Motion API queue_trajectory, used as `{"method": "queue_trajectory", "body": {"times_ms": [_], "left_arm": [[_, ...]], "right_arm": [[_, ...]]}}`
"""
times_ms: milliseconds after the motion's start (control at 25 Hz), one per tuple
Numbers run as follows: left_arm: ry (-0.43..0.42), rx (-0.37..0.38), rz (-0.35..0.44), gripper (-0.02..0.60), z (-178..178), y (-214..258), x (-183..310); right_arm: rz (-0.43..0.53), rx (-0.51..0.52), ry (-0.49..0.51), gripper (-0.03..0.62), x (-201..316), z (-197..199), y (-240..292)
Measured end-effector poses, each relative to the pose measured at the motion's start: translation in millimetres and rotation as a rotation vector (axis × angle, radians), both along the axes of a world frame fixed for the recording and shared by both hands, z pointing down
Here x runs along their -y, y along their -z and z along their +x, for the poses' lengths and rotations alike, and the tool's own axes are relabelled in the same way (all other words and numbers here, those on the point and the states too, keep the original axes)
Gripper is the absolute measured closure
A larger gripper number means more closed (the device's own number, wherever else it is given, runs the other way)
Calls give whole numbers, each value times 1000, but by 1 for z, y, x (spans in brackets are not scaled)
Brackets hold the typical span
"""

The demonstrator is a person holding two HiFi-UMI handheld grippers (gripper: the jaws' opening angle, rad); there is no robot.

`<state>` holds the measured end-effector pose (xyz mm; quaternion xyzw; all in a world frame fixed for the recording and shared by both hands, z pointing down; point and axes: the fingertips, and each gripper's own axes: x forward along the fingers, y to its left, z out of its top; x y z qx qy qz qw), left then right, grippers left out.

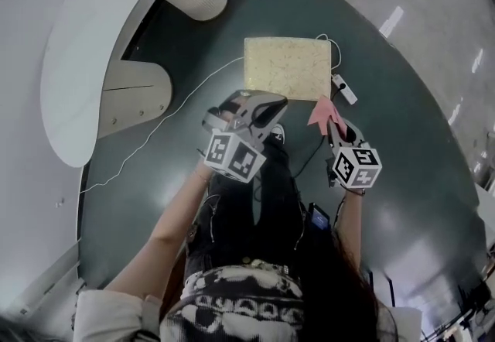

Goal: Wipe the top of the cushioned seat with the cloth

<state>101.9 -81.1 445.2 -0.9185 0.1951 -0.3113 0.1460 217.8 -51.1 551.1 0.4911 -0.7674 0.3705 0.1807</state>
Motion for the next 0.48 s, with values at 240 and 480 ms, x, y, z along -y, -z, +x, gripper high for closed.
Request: {"method": "queue_trajectory", "body": {"times_ms": [240, 480], "left_arm": [[10, -15, 8, 569, 1, 34, -8], [28, -6, 2, 569, -13, 38, -25]], "right_arm": [[37, -4, -3, 585, -8, -1, 42], [60, -2, -11, 585, -19, -3, 64]]}}
